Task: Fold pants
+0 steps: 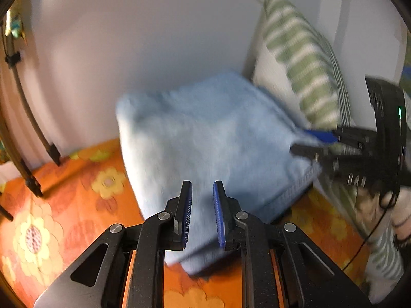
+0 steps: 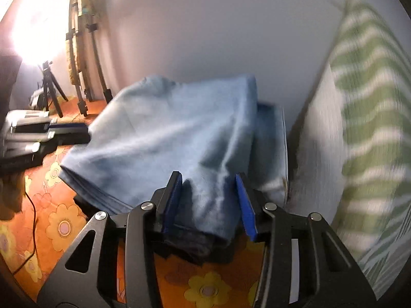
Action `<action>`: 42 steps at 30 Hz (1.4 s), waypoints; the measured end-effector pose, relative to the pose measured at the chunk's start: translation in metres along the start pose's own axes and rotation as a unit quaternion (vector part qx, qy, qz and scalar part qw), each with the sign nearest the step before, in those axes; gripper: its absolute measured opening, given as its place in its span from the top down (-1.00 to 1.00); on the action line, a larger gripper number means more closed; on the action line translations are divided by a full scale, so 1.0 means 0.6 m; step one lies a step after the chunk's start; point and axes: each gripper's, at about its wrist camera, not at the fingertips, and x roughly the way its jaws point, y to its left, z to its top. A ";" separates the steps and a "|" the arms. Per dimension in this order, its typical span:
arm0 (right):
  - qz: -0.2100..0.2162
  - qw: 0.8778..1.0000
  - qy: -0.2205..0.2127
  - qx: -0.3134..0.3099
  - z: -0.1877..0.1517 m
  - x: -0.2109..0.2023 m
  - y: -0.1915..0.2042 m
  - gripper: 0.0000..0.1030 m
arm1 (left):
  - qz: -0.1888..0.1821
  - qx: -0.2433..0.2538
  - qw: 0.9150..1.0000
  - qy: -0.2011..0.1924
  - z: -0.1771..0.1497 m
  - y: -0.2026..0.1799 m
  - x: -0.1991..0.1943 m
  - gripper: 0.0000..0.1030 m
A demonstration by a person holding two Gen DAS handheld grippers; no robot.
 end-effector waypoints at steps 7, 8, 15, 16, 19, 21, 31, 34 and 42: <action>0.003 0.999 0.011 0.034 -0.039 0.000 -0.015 0.13 | 0.010 0.027 1.000 0.012 -0.047 -0.024 -0.015 0.70; 0.000 0.999 0.011 0.037 -0.039 -0.003 -0.015 0.13 | 0.010 0.029 0.999 0.012 -0.051 -0.025 -0.022 0.70; -0.023 0.997 0.005 0.069 -0.047 -0.052 -0.006 0.13 | 0.006 0.022 1.000 -0.003 -0.068 -0.029 -0.081 0.70; -0.024 0.997 0.001 0.072 -0.048 -0.064 -0.003 0.13 | 0.005 0.021 1.000 -0.006 -0.069 -0.031 -0.090 0.70; -0.023 0.997 -0.012 0.079 -0.053 -0.104 0.011 0.12 | 0.004 0.018 1.000 -0.018 -0.074 -0.039 -0.125 0.70; -0.028 0.996 -0.022 0.085 -0.057 -0.133 0.024 0.12 | 0.002 0.015 0.999 -0.028 -0.079 -0.045 -0.153 0.70; -0.033 0.992 -0.073 0.101 -0.107 -0.268 0.140 -0.25 | 0.002 0.005 0.997 -0.074 -0.126 -0.053 -0.276 0.13; -0.031 0.989 -0.088 0.113 -0.127 -0.298 0.173 -0.40 | 0.001 -0.007 0.997 -0.080 -0.146 -0.045 -0.302 0.05; -0.086 0.985 -0.092 0.119 -0.180 -0.341 0.254 -0.63 | 0.008 -0.033 0.995 -0.091 -0.198 -0.024 -0.356 -0.19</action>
